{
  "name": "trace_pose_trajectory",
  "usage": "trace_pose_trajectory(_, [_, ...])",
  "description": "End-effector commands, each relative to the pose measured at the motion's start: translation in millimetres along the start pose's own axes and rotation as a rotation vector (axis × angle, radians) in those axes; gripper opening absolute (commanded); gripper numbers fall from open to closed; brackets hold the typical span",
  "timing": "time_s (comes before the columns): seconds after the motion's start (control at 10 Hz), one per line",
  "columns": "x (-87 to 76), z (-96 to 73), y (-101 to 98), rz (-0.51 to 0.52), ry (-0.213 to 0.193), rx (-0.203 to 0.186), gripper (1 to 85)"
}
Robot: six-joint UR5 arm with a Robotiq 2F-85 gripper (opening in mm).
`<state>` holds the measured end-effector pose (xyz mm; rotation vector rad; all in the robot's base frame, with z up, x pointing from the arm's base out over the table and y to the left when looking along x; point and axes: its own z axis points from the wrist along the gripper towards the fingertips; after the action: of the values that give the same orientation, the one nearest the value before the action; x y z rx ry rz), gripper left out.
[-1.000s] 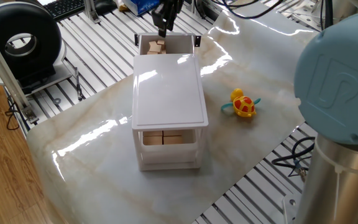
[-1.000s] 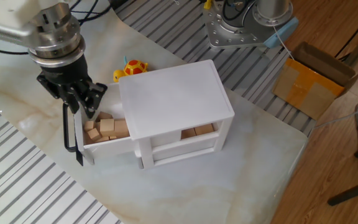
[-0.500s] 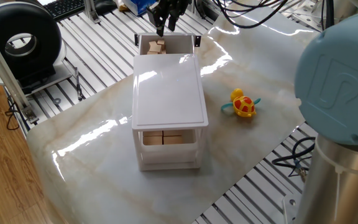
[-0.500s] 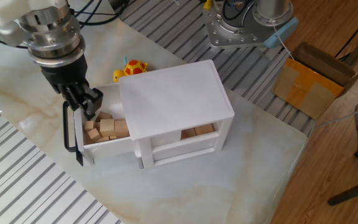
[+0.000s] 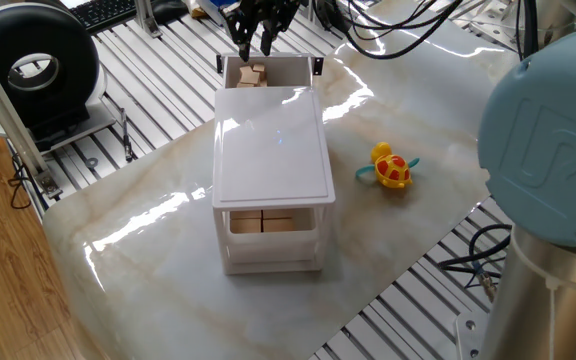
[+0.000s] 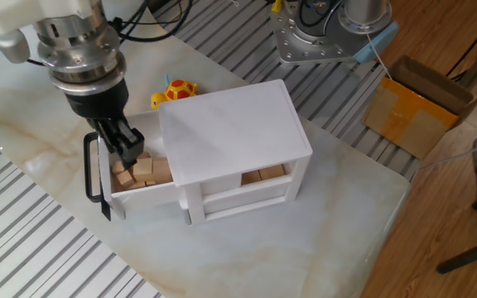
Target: Take something out of a drawer
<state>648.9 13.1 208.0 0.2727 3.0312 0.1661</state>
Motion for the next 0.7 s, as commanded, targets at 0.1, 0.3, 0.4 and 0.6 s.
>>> trace_pose_trajectory(0.1, [7.0, 5.4, 16.6, 0.123, 0.021, -0.003, 41.3])
trace_pose_trajectory(0.3, [4.8, 5.6, 4.7, 0.121, 0.013, 0.035, 40.0])
trace_pose_trajectory(0.4, [6.4, 5.7, 6.8, 0.125, 0.02, 0.027, 40.0])
trace_pose_trajectory(0.6, [6.7, 5.7, 13.6, 0.167, 0.023, 0.001, 40.3])
